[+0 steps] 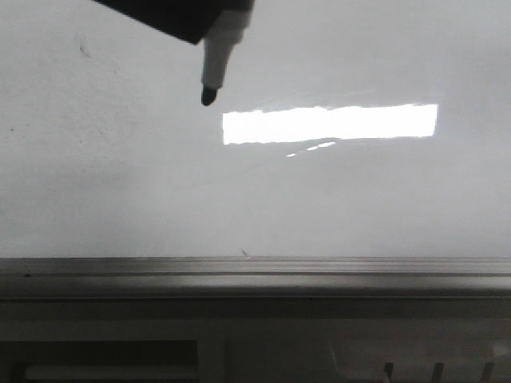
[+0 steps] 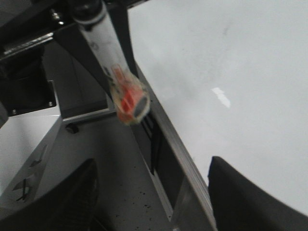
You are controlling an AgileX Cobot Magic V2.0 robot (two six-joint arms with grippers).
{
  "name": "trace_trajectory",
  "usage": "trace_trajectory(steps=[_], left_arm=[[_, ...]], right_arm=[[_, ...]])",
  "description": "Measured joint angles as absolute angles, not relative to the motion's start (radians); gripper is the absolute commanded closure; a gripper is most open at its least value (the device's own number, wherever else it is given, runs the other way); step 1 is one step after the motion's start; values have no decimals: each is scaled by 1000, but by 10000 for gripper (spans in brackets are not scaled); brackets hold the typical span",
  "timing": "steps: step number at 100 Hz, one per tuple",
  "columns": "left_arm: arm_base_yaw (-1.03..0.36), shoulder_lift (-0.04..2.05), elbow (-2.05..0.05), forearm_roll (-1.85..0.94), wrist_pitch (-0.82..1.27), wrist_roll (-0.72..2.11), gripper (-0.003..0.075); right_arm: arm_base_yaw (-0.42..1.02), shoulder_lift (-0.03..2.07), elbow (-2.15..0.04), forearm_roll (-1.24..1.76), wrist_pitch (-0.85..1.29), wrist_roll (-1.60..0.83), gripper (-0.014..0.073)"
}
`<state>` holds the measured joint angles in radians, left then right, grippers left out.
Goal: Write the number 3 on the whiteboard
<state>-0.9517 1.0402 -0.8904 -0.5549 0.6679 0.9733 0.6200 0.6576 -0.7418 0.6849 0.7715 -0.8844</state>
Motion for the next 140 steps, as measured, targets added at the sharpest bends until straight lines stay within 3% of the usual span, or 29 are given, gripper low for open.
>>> trace_trajectory(steps=[19,42,61,75,87,97,109,116,125,140], left_arm=[[-952,1040,-890,-553,668,977,741],[-952,1040,-892,-550,672,977,741],[-952,1040,-892,-550,672,977,741],[-952,1040,-892,-543,673,974,741],[-952,1040,-892,-528,683,962,735],[-952,1036,-892,-506,671,899,629],[-952,1011,-892,-473,650,807,359],[-952,978,-892,-450,648,744,274],[-952,911,-892,-404,648,645,302],[-952,746,-892,-273,648,430,474]], right_arm=[[752,823,-843,679,685,-894,155],[802,918,-901,677,629,-896,165],[815,963,-901,700,638,-896,366],[819,967,-901,712,647,-901,663],[819,967,-901,701,647,-905,655],[819,967,-901,695,636,-905,655],[819,967,-901,690,566,-903,655],[819,967,-901,667,499,-903,655],[819,973,-894,645,380,-901,655],[819,1002,-841,598,147,-901,655]])
